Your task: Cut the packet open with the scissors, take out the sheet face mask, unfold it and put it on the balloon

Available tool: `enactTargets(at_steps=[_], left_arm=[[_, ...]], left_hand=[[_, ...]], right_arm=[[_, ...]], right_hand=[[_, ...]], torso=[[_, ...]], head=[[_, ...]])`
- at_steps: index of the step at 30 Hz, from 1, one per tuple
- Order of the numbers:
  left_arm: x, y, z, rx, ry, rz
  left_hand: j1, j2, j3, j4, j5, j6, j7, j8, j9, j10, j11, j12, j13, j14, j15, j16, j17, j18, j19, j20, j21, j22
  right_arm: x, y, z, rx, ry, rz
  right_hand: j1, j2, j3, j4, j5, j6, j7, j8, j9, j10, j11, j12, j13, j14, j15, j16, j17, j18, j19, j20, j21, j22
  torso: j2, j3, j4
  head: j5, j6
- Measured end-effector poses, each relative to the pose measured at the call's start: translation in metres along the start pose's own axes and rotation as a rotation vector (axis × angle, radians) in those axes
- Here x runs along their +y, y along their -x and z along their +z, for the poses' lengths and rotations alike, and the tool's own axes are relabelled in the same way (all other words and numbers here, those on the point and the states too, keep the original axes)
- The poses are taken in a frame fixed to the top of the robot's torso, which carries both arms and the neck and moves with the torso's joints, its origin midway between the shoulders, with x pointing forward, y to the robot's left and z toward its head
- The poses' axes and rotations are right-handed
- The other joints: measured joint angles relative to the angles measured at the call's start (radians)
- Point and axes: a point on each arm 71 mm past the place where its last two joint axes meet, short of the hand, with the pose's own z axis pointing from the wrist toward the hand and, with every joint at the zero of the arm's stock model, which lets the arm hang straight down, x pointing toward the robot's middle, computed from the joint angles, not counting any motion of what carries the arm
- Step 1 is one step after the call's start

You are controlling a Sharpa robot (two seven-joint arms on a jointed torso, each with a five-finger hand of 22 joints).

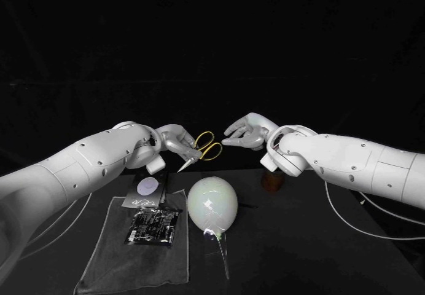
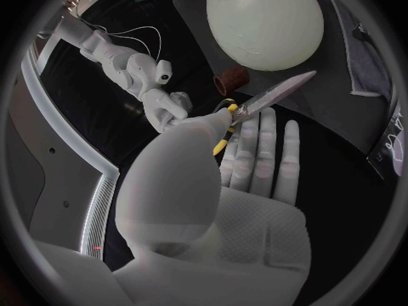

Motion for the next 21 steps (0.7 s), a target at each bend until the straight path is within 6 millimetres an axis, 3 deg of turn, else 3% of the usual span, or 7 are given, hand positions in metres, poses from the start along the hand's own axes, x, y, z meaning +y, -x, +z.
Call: enactTargets(at_steps=[8,21], left_arm=[[-0.002,-0.002,0.000,0.001,-0.010,0.001],[-0.006,-0.006,0.000,0.011,-0.027,0.004]], left_hand=[[0.000,0.000,0.000,0.000,0.000,0.000,0.000,-0.001,0.001,0.000,0.000,-0.002,0.000,0.000,0.000,0.000,0.001,0.000,0.000,0.000,0.000,0.000],[0.001,0.001,0.000,0.000,0.000,0.000,0.000,0.001,0.001,0.000,0.000,0.001,0.001,0.000,0.000,0.000,0.001,0.000,0.000,0.000,0.000,0.000]], right_arm=[[-0.001,-0.015,0.003,0.071,-0.026,0.028],[-0.004,-0.021,0.008,0.095,-0.042,0.039]], right_hand=[[0.004,0.004,-0.009,0.001,0.000,-0.008,0.001,0.004,-0.008,-0.015,0.003,0.000,-0.001,0.000,0.000,0.012,0.010,0.000,-0.006,0.006,0.008,0.006],[0.016,0.034,-0.012,-0.002,0.000,-0.009,0.000,0.004,-0.015,-0.021,0.003,0.000,-0.002,0.000,0.000,0.017,0.000,0.000,-0.021,0.012,0.003,-0.008]], torso=[[0.000,0.0004,-0.0010],[-0.001,0.0004,-0.0010]], head=[[0.000,0.000],[0.001,-0.002]])
